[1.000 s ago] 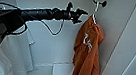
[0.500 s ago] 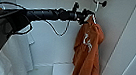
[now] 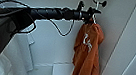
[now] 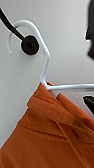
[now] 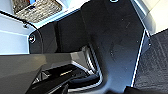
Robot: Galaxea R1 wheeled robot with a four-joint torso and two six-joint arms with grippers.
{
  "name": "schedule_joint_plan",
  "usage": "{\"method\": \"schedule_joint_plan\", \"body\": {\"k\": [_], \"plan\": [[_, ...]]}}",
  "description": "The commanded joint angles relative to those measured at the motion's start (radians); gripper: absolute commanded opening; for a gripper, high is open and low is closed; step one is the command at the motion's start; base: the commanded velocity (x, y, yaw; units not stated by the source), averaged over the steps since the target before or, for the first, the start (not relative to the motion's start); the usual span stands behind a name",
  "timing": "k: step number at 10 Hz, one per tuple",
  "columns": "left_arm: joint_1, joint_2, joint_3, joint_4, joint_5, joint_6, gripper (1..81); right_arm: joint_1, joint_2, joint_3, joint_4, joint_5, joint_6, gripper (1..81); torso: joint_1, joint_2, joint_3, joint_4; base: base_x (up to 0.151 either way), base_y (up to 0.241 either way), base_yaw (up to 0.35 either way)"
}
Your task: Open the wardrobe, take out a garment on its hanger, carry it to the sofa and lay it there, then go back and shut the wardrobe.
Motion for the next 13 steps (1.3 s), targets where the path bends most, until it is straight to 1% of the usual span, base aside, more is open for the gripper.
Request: {"method": "schedule_joint_plan", "body": {"k": [1,2,3,5,7,11,12,13], "plan": [[-0.192,0.007,-0.015,-0.005,-0.014,0.001,81.1,0.025,0.007,0.001,-0.002,-0.047,-0.001,81.1,0.0,0.0,0.0,0.0,0.0,0.0,0.0],[-0.192,0.016,-0.027,-0.002,-0.014,0.003,81.1,0.024,0.007,0.001,-0.002,-0.047,0.001,81.1,0.0,0.0,0.0,0.0,0.0,0.0,0.0],[-0.19,0.03,-0.046,0.007,-0.03,0.006,81.1,0.022,0.007,-0.002,-0.002,-0.045,0.001,81.1,0.0,0.0,0.0,0.0,0.0,0.0,0.0],[-0.18,0.07,-0.084,0.054,-0.05,0.009,81.1,0.019,0.008,-0.004,0.0,-0.045,0.001,81.1,0.0,0.0,0.0,0.0,0.0,0.0,0.0],[-0.163,0.119,-0.136,0.087,-0.051,0.009,81.1,0.013,0.008,-0.004,0.0,-0.044,0.001,81.1,0.0,0.0,0.0,0.0,0.0,0.0,0.0],[-0.118,0.155,-0.199,0.142,-0.067,0.009,81.1,0.01,0.014,-0.004,0.0,-0.045,0.002,81.1,0.0,0.0,0.0,0.0,0.0,0.0,0.0],[-0.109,0.156,-0.201,0.15,-0.082,0.009,81.1,0.01,0.016,-0.004,0.0,-0.045,0.002,81.1,0.0,0.0,0.0,0.0,0.0,0.0,0.0],[-0.107,0.152,-0.196,0.165,-0.114,0.009,81.1,0.008,0.016,-0.004,0.0,-0.047,0.002,81.1,0.0,0.0,0.0,0.0,0.0,0.0,0.0]]}}
